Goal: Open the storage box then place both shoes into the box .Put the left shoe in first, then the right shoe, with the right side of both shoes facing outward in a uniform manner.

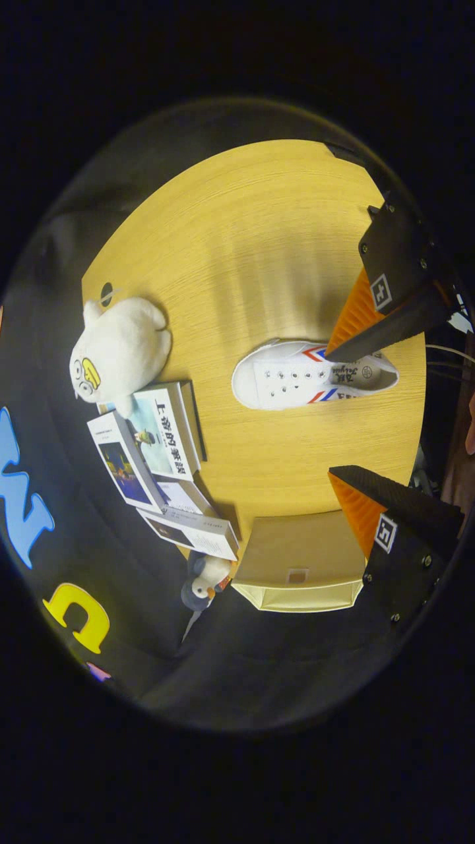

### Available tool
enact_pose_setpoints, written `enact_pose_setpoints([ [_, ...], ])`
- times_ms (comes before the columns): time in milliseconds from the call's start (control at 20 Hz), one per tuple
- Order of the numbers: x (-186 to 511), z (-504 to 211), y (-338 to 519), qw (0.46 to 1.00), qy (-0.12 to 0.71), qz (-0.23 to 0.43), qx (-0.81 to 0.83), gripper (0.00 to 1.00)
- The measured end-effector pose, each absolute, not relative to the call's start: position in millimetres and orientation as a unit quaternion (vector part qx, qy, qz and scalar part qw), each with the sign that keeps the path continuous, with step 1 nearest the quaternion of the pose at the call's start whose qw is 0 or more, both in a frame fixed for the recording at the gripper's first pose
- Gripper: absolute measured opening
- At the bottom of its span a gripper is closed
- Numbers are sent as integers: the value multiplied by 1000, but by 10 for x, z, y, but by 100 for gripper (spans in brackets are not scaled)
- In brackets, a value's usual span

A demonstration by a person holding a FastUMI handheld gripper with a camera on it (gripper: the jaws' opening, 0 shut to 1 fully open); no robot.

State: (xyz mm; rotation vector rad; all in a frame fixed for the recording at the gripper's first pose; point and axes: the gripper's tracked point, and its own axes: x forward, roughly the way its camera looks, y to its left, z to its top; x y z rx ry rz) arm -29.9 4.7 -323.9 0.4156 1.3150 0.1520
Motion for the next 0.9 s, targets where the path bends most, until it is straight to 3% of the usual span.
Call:
enact_pose_setpoints([
  [900,-527,-4337,-381,733,672,69,79,93],
])
